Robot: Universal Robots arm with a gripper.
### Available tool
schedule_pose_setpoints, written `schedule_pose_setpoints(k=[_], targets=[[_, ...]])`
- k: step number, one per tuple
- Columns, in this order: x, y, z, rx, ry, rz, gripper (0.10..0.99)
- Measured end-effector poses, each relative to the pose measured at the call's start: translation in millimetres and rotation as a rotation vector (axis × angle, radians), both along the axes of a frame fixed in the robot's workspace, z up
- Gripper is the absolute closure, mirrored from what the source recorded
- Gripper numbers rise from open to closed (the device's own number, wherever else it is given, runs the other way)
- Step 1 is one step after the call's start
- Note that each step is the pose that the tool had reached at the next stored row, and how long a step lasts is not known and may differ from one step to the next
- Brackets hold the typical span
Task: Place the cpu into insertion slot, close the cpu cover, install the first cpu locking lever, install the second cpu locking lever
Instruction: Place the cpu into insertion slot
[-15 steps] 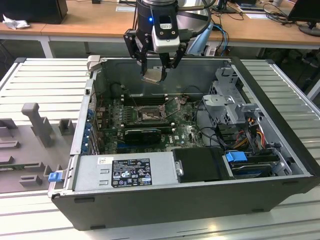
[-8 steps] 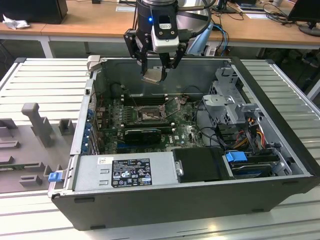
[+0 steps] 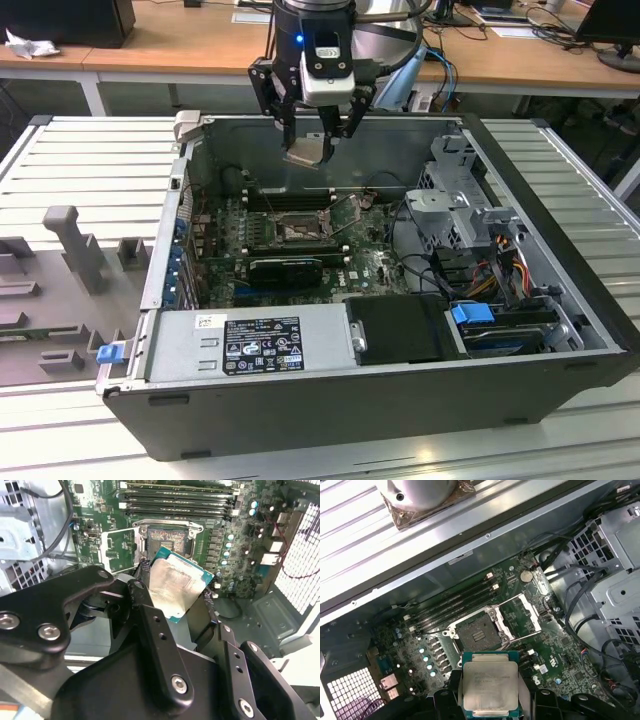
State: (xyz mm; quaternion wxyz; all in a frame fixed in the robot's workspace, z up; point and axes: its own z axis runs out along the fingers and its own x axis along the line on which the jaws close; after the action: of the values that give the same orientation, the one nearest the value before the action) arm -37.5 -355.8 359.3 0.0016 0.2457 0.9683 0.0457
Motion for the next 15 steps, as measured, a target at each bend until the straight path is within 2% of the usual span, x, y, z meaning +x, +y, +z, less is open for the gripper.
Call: schedule_pose_setpoints(k=[2, 8, 15], targets=[[0.0, 0.0, -0.2, 0.0, 0.0, -0.056, 0.553], [0.0, 0.1, -1.6, 0.0, 0.0, -0.139, 0.553], [0.0, 0.0, -5.3, -0.001, 0.0012, -0.141, 0.553]])
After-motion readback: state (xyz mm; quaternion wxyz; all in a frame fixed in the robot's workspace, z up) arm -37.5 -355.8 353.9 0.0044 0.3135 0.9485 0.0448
